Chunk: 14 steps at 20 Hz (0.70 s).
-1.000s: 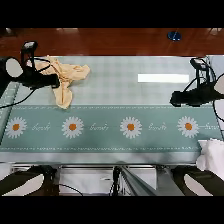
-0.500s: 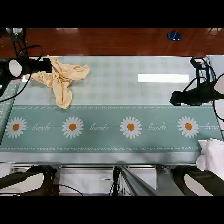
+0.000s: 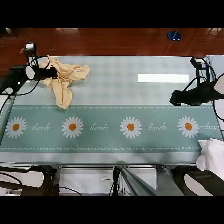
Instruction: Fold the shirts.
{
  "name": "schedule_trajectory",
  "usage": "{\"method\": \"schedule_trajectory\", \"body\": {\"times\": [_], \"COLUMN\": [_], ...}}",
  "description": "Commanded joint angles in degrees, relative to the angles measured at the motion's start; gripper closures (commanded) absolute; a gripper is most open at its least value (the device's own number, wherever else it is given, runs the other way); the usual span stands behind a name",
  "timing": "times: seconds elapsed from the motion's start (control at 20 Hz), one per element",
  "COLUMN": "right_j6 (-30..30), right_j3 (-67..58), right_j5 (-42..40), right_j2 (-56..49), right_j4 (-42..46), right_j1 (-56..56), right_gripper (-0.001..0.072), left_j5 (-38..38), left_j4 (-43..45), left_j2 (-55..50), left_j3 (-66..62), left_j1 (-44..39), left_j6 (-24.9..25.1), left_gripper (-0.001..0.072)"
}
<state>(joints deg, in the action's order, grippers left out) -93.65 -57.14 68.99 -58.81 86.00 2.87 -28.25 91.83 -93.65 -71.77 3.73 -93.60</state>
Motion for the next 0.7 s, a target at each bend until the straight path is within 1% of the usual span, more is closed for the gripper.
{"method": "schedule_trajectory", "body": {"times": [0.0, 0.05, 0.1, 0.15, 0.2, 0.25, 0.3, 0.35, 0.4, 0.5, 0.65], "right_j6": [-0.3, -0.5, -0.6, -0.6, -0.7, -0.7, -0.7, -0.7, -0.7, -0.6, -0.6], "right_j3": [0.0, 0.0, 0.0, 0.0, 0.0, 0.0, 0.0, 0.0, 0.0, 0.0, 0.0], "right_j5": [0.0, 0.0, 0.0, 0.0, 0.0, 0.0, 0.0, 0.0, 0.0, 0.0, 0.0], "right_j2": [0.0, 0.0, 0.0, 0.0, 0.0, 0.0, 0.0, 0.0, 0.0, 0.0, 0.0], "right_j4": [-0.2, -0.2, -0.2, -0.2, -0.2, -0.2, -0.2, -0.2, -0.2, -0.2, -0.2], "right_j1": [0.0, 0.0, 0.0, 0.0, 0.0, 0.0, 0.0, 0.0, 0.0, 0.0, 0.0], "right_gripper": [0.0179, 0.0179, 0.0179, 0.0179, 0.0179, 0.0179, 0.0179, 0.0179, 0.0179, 0.0179, 0.0180], "left_j5": [0.3, 0.0, -0.9, -2.5, -4.4, -6.1, -8.1, -9.9, -11.5, -15.3, -21.7], "left_j4": [-0.4, -0.4, -0.4, -0.4, -0.4, -0.4, -0.4, -0.4, -0.4, -0.4, -0.4], "left_j2": [-5.0, -6.0, -6.6, -7.3, -7.9, -8.3, -8.7, -8.9, -9.0, -8.9, -7.9], "left_j3": [-2.4, -3.1, -4.1, -5.2, -6.4, -7.4, -8.3, -9.0, -9.5, -11.3, -17.9], "left_j1": [0.2, 0.2, 0.1, 0.1, 0.1, 0.1, 0.1, 0.1, 0.1, 0.1, 0.1], "left_j6": [-0.1, -0.1, -0.1, -0.1, -0.1, 0.0, 0.1, 0.1, 0.6, 3.4, 4.5], "left_gripper": [-0.0013, -0.0013, 0.0041, 0.0117, 0.0211, 0.0315, 0.0437, 0.0647, 0.0677, 0.0679, 0.0681]}}
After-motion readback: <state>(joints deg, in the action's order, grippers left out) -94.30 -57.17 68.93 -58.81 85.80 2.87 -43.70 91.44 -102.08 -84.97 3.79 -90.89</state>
